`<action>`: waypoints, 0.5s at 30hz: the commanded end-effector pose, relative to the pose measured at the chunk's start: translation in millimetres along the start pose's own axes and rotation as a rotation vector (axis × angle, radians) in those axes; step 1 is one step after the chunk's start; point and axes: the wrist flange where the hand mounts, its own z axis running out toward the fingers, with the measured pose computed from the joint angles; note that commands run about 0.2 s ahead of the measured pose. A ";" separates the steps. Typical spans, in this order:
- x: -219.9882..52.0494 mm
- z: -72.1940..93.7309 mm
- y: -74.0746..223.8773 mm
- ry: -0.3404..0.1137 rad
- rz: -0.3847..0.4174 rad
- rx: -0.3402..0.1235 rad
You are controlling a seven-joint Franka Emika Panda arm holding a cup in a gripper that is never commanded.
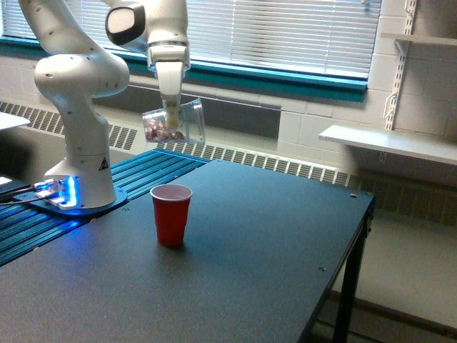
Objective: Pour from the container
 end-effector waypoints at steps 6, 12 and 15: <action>-20.1 11.3 6.7 -0.047 -0.100 -0.037; -22.8 13.3 10.8 -0.063 -0.106 -0.048; -24.0 15.3 12.2 -0.070 -0.105 -0.057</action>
